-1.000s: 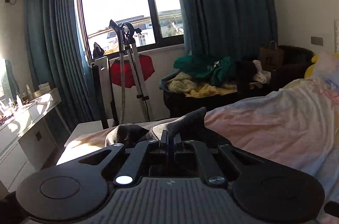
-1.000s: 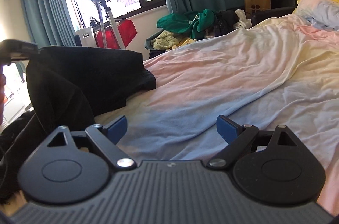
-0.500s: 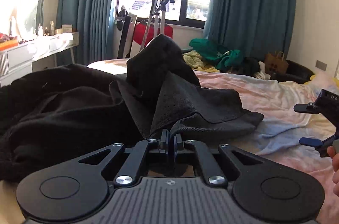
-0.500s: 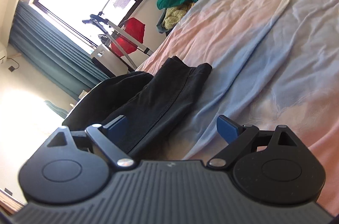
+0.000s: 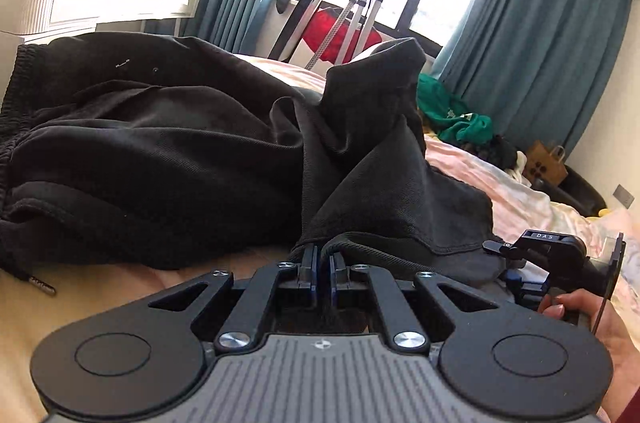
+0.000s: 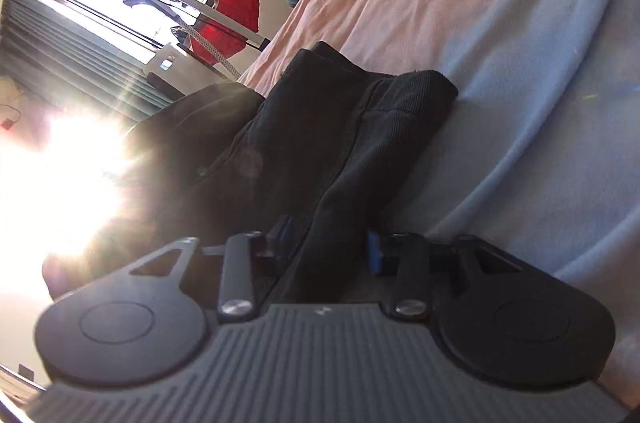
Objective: Fold clothes
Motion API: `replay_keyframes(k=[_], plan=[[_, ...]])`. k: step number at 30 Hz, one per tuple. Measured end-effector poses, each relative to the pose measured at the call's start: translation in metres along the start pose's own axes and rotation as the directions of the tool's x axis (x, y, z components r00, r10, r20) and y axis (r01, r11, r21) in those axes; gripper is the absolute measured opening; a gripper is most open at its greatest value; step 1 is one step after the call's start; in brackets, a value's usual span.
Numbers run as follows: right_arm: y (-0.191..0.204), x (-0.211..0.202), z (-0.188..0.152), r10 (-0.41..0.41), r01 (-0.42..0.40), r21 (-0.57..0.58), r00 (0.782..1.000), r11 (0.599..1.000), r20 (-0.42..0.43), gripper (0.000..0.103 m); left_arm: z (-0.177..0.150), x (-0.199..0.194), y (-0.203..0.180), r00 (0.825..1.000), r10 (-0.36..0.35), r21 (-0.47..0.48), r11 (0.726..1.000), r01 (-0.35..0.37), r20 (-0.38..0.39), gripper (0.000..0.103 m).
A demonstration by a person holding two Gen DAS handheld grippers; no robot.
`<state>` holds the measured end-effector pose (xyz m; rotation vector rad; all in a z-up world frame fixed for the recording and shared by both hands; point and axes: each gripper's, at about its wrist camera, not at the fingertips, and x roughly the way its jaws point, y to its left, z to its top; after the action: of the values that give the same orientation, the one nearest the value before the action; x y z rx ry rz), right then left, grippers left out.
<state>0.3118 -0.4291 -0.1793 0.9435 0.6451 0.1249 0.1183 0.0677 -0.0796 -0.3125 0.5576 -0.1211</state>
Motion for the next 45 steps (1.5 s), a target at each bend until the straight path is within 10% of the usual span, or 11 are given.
replay_keyframes(k=[6,17,22,27,33,39,41,45], plan=[[0.011,-0.018,0.018,-0.014,0.023,-0.070,0.991,0.997,0.131,0.010,-0.004,0.005,-0.012,0.996,-0.089,0.072,0.994,0.088,0.013,0.010],[-0.034,-0.145,0.061,-0.154,0.127,0.097,0.915,0.987,0.372,0.009,-0.039,-0.012,-0.052,0.975,-0.215,0.223,0.949,0.222,-0.055,0.067],[-0.057,-0.197,0.051,-0.342,0.305,0.160,0.773,0.939,0.534,0.009,-0.032,-0.029,-0.015,0.985,-0.156,0.047,0.986,0.160,-0.076,0.071],[-0.057,-0.226,0.029,-0.398,0.369,0.177,0.697,0.912,0.596,0.009,-0.018,-0.051,0.045,0.992,-0.045,-0.214,0.977,0.018,-0.122,0.086],[-0.057,-0.245,0.026,-0.401,0.397,0.121,0.769,0.910,0.497,0.010,-0.001,-0.077,0.118,0.975,0.067,-0.494,0.854,-0.165,-0.211,0.090],[-0.093,-0.244,0.019,-0.387,0.295,0.273,0.833,0.915,0.395,0.010,-0.015,-0.061,0.204,0.977,-0.061,-0.840,0.523,-0.143,-0.205,0.090],[-0.101,-0.239,0.018,-0.388,0.279,0.309,0.838,0.909,0.383,0.010,-0.018,-0.054,0.214,0.988,-0.013,-0.883,0.452,-0.131,-0.154,0.090],[-0.106,-0.226,0.020,-0.402,0.289,0.323,0.837,0.901,0.372,0.010,-0.013,-0.036,0.213,0.992,0.059,-0.884,0.450,-0.129,-0.115,0.095]])
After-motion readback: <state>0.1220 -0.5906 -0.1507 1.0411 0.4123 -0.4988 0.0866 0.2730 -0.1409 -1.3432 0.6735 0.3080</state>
